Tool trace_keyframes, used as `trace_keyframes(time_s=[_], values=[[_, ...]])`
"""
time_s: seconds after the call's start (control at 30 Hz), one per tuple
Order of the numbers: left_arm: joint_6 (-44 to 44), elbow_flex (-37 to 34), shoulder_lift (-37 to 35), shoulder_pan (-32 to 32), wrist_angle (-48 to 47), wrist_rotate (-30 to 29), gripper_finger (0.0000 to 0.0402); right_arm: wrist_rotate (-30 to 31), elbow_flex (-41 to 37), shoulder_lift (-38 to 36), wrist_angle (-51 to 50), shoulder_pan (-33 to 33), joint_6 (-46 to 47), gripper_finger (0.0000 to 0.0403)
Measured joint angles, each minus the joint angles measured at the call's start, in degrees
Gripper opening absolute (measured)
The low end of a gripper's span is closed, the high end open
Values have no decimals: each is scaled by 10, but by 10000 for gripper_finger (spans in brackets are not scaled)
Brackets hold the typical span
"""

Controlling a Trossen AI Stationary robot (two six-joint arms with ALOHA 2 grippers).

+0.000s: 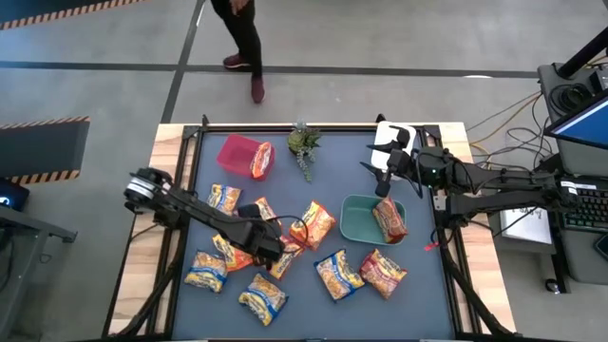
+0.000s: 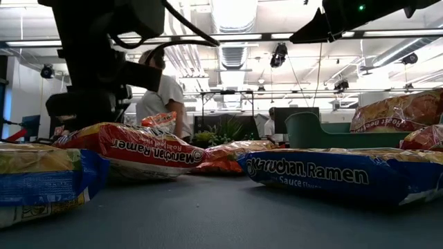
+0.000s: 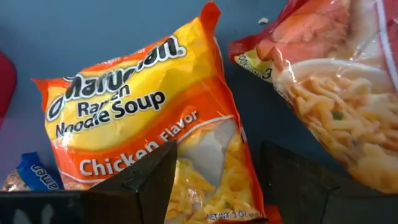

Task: Sort Maruchan noodles
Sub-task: Put the orange noodle pack into the red bin

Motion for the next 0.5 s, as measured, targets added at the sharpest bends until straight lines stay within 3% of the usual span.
trace_keyframes(time_s=[0.27,0.5], values=[[-10,-2,1,1,-6,-25,198,0,0,0,0,0,3,224],[-17,-2,-3,2,-13,-27,92,2,0,0,0,0,3,224]])
